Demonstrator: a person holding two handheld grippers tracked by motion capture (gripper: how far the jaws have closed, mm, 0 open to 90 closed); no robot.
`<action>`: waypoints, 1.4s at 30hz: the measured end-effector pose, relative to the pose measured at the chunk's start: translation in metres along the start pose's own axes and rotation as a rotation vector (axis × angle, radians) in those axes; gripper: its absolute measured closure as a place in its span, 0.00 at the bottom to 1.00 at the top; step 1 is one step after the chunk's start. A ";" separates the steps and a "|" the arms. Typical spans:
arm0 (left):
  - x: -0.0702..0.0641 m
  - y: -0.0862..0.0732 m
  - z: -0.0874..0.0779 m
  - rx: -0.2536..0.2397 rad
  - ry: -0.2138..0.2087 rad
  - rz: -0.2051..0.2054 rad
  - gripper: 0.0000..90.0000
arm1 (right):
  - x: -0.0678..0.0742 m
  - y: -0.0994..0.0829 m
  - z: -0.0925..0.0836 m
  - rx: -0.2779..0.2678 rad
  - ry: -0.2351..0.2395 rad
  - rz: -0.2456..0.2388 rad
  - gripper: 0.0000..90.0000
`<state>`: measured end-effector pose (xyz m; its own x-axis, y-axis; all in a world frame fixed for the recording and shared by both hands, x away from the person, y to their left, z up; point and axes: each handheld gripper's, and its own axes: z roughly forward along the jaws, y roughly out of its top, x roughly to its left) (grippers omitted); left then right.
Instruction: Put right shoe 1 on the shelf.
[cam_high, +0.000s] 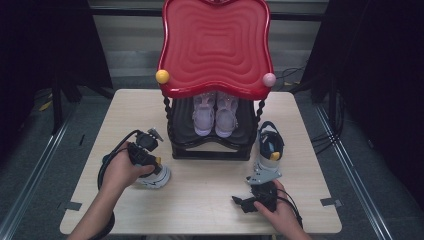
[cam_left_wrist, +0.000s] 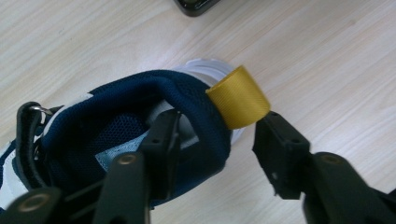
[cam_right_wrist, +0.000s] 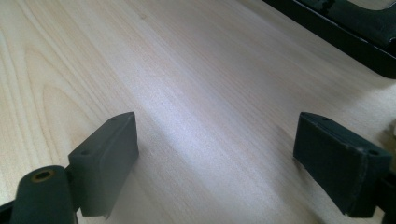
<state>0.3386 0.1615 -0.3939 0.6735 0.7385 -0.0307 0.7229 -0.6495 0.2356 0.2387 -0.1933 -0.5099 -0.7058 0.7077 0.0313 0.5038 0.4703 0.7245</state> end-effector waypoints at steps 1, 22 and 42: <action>0.000 0.000 0.001 0.008 -0.003 0.003 0.60 | 0.000 0.000 0.000 0.000 0.000 0.000 0.15; 0.001 -0.019 -0.004 0.050 -0.080 0.049 0.82 | 0.000 0.000 0.000 0.000 0.000 0.000 0.15; 0.002 -0.002 0.009 0.039 -0.050 -0.044 0.62 | 0.000 0.000 0.000 0.003 0.001 0.004 0.15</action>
<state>0.3401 0.1623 -0.4033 0.6474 0.7569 -0.0892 0.7566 -0.6241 0.1951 0.2385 -0.1932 -0.5098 -0.7044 0.7090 0.0347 0.5077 0.4690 0.7226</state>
